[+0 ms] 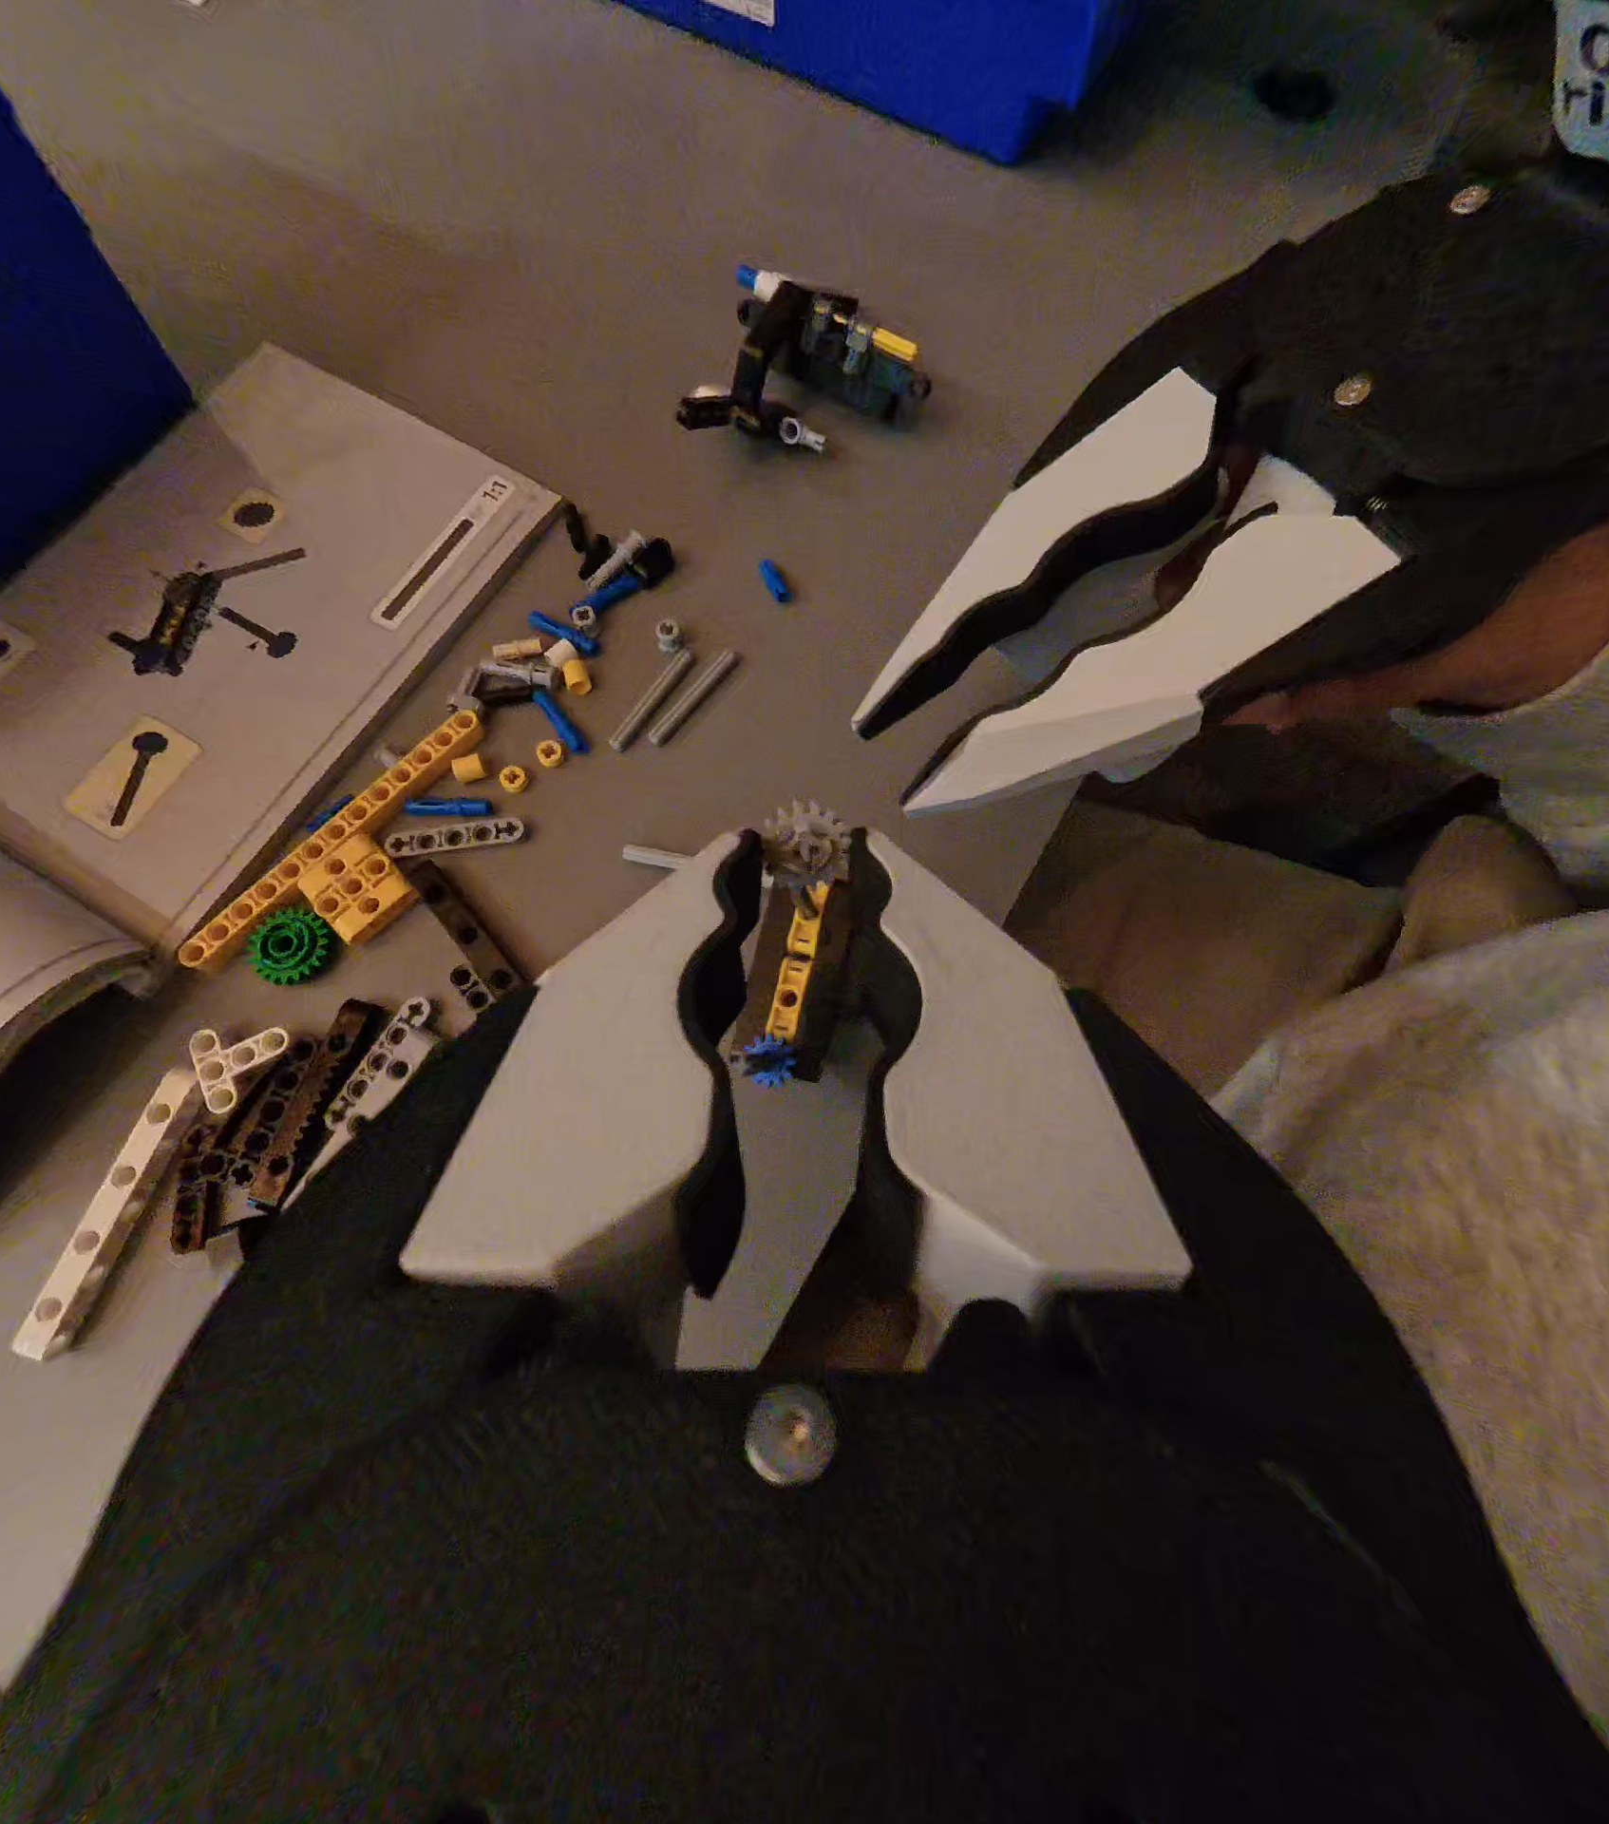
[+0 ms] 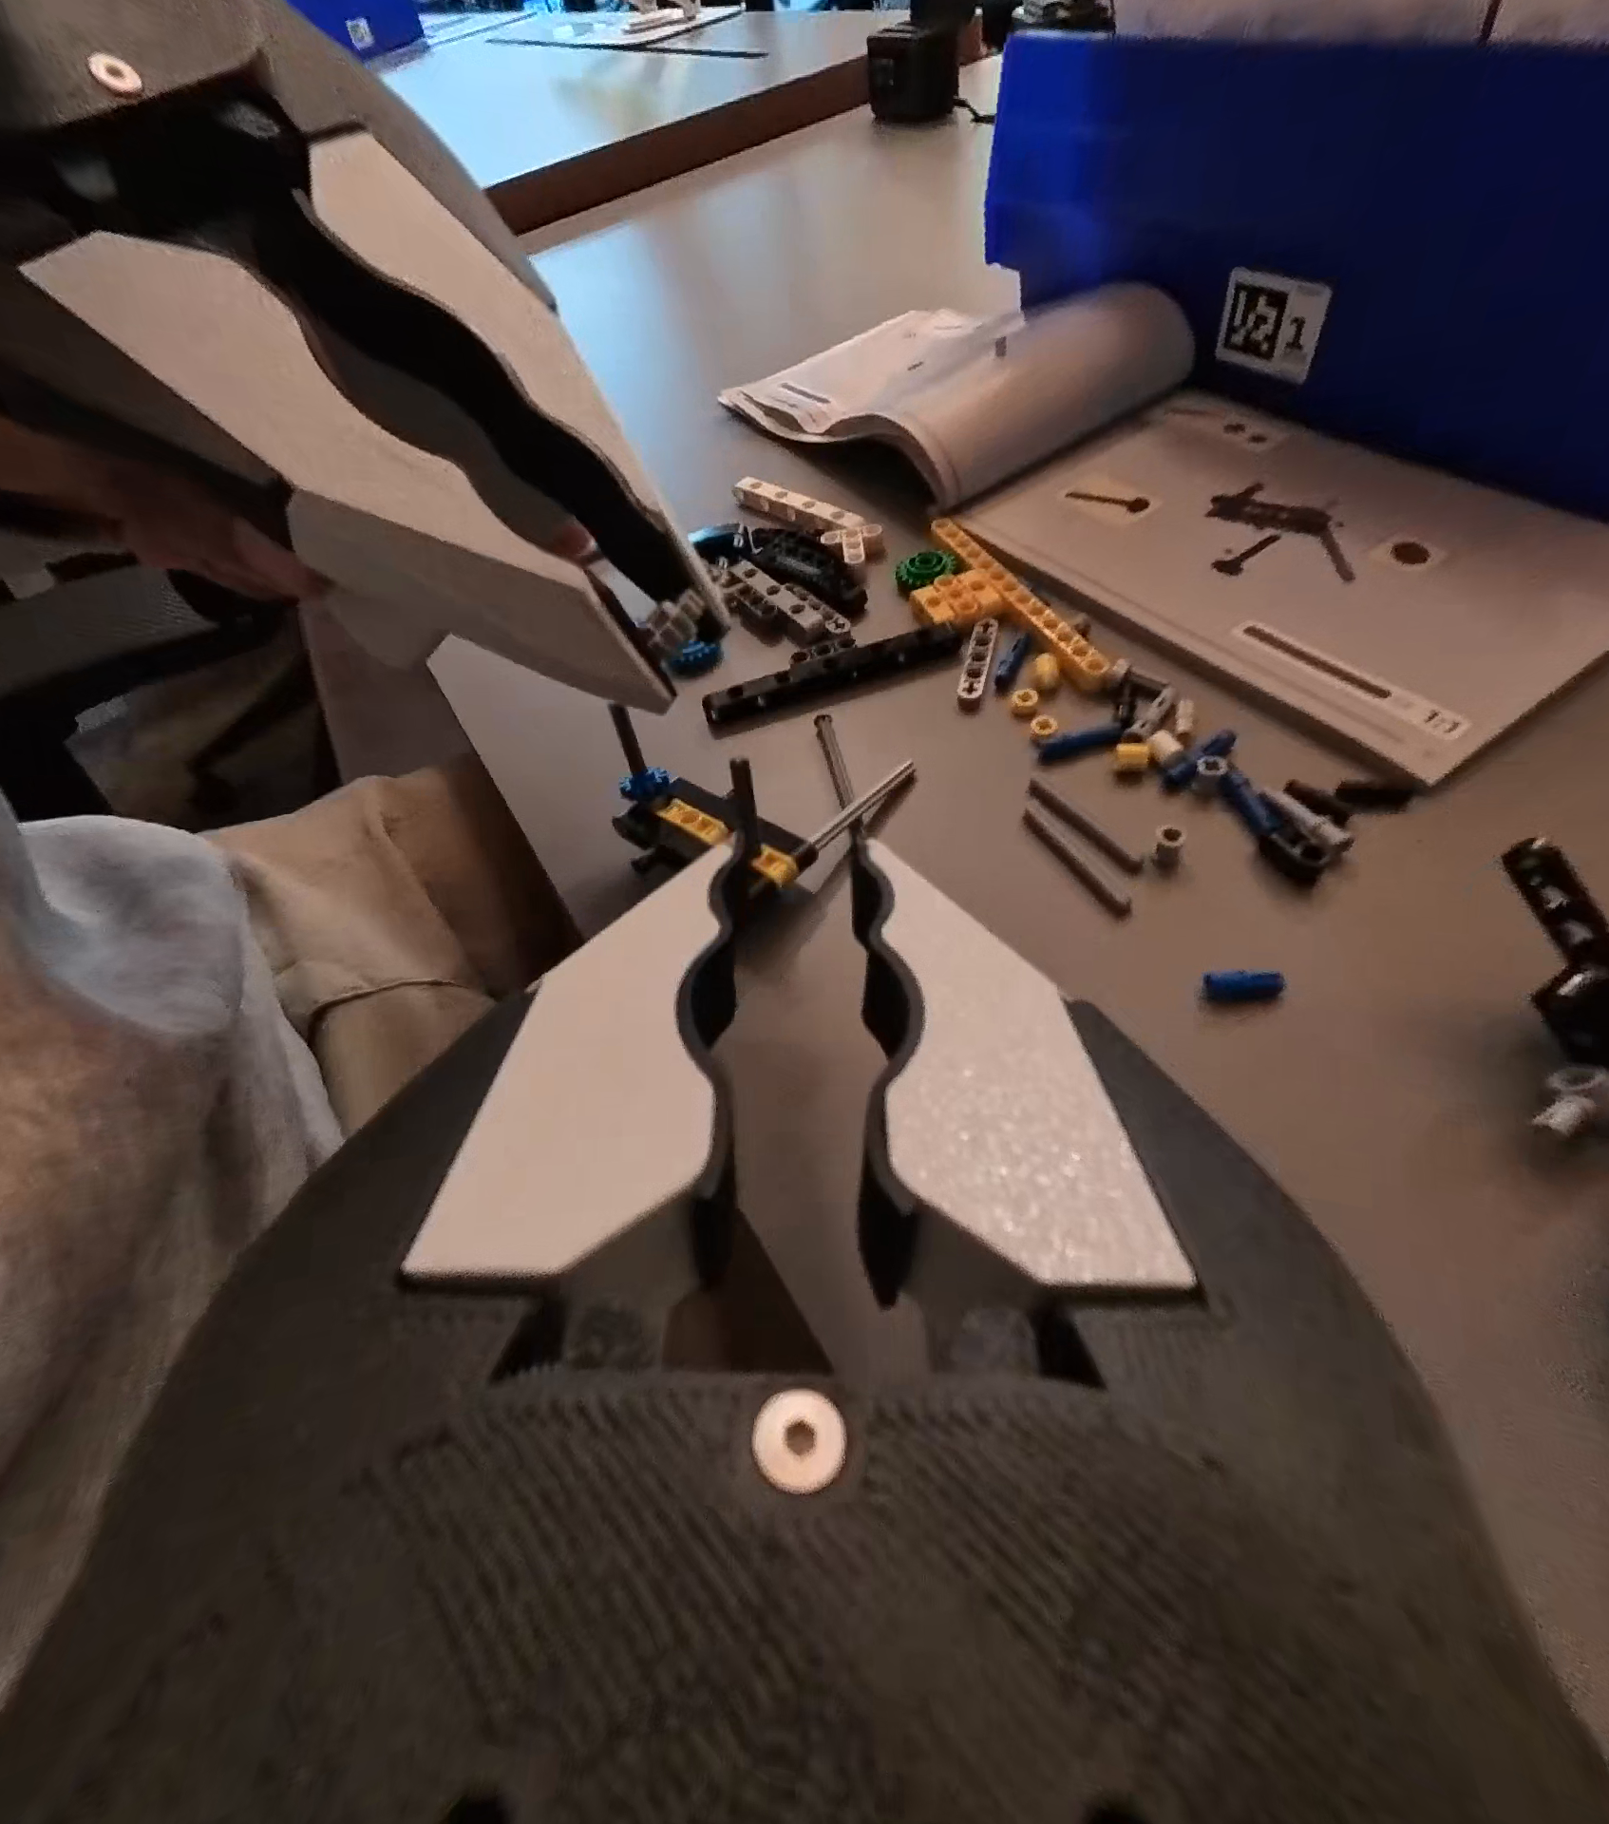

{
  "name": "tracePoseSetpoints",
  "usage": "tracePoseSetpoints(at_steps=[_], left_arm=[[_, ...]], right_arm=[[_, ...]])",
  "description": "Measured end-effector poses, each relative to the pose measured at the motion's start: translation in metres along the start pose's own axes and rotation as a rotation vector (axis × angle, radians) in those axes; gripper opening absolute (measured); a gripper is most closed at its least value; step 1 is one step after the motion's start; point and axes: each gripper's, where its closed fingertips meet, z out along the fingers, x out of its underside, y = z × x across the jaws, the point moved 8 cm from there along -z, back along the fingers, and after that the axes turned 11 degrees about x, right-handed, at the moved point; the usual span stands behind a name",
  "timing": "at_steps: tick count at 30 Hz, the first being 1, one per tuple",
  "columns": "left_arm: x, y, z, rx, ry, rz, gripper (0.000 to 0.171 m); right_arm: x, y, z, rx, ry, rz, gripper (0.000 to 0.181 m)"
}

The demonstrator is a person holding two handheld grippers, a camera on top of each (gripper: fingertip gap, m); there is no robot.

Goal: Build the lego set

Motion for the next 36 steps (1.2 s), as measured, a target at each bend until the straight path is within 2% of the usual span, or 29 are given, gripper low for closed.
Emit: tracePoseSetpoints(at_steps=[6,10,15,22,30,34,36], left_arm=[[0.001,-0.005,0.005,-0.001,0.036,0.019,0.017],[0.005,-0.002,0.002,-0.011,0.016,-0.028,0.017],[0.010,-0.002,0.008,-0.026,0.055,-0.046,0.018],[0.009,-0.001,0.013,-0.024,0.069,-0.055,0.018],[0.007,0.001,0.013,-0.020,0.075,-0.040,0.019],[0.006,0.001,0.011,-0.030,0.077,-0.017,0.019],[0.005,0.001,0.009,-0.014,0.054,-0.029,0.019]], right_arm=[[0.010,0.002,0.003,0.015,0.043,-0.014,0.017],[0.012,0.004,0.007,0.016,0.070,-0.039,0.017],[0.014,0.008,0.010,-0.001,0.079,-0.039,0.018],[0.005,0.009,0.010,-0.002,-0.013,0.008,0.017],[0.004,0.009,0.012,0.001,-0.028,-0.008,0.016],[-0.005,0.003,0.002,-0.012,-0.118,0.048,0.017],[-0.010,0.003,-0.003,-0.005,-0.160,0.022,0.019]])
